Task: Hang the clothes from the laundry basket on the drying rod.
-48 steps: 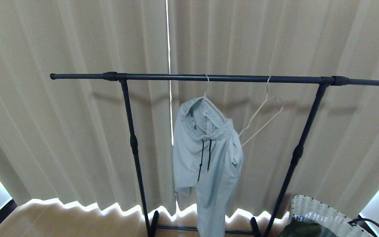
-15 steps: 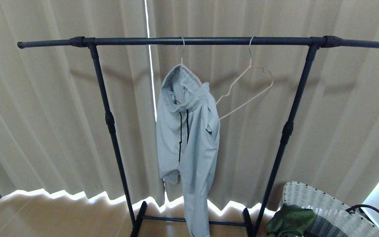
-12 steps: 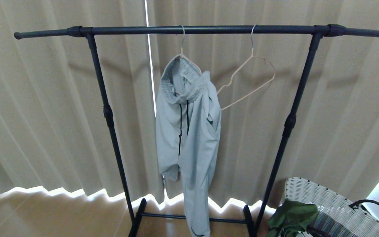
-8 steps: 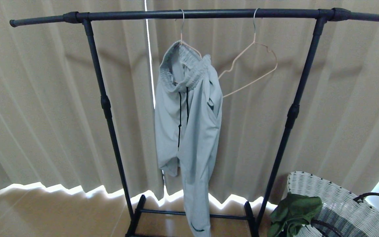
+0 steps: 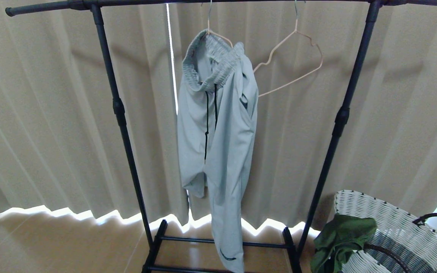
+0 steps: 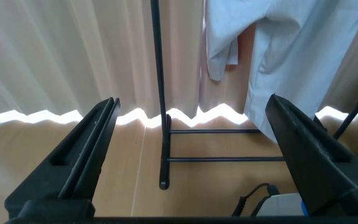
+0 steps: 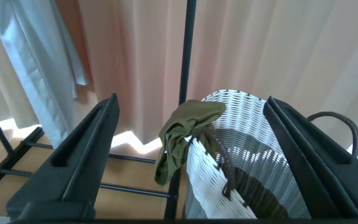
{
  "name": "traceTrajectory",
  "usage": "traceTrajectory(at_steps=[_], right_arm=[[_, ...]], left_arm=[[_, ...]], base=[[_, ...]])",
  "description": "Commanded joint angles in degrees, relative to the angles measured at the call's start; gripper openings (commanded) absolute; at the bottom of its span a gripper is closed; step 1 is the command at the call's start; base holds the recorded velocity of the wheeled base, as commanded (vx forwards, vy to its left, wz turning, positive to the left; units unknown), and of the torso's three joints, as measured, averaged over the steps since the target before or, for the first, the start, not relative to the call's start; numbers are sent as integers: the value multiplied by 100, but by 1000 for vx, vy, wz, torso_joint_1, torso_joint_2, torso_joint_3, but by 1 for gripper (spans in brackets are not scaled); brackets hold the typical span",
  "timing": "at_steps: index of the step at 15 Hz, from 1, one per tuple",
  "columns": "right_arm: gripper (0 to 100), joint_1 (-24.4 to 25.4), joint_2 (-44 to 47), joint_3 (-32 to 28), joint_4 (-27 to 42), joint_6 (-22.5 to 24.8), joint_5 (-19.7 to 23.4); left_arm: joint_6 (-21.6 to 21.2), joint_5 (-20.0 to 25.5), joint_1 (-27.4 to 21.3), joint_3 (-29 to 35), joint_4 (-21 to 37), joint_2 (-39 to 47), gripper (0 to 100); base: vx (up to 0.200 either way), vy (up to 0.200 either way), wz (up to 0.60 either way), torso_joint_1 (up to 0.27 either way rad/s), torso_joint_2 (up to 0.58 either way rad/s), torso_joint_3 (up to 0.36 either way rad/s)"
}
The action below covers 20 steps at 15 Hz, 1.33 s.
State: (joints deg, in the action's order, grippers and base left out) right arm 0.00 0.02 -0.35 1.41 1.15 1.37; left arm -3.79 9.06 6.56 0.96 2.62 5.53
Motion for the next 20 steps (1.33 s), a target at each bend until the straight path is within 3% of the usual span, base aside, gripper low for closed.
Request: traceTrajectory(at_steps=[1,7,13,17,19,20], right_arm=[[100,0,-2,0,17,167,101],[100,0,-2,0,26,193,110],[100,0,-2,0,17,193,74],[100,0,-2,-88,157,255,83],[100,88,375,-931,1309,571,48],[100,88,428,-984,1370,597,39]], left_arm=[[-25,17,-5,0,2,9,100],[-201,298,3,0,10,18,100],[-447,483,3,9,2,18,100],[-386,465,-5,0,2,18,100],[-368,457,3,0,2,9,100],[-377,457,3,0,2,9,100]], base=[[0,0,0,0,0,0],[0,0,0,0,0,0],[200,0,0,-2,3,7],[0,0,0,0,0,0],[0,0,0,0,0,0],[0,0,0,0,0,0]])
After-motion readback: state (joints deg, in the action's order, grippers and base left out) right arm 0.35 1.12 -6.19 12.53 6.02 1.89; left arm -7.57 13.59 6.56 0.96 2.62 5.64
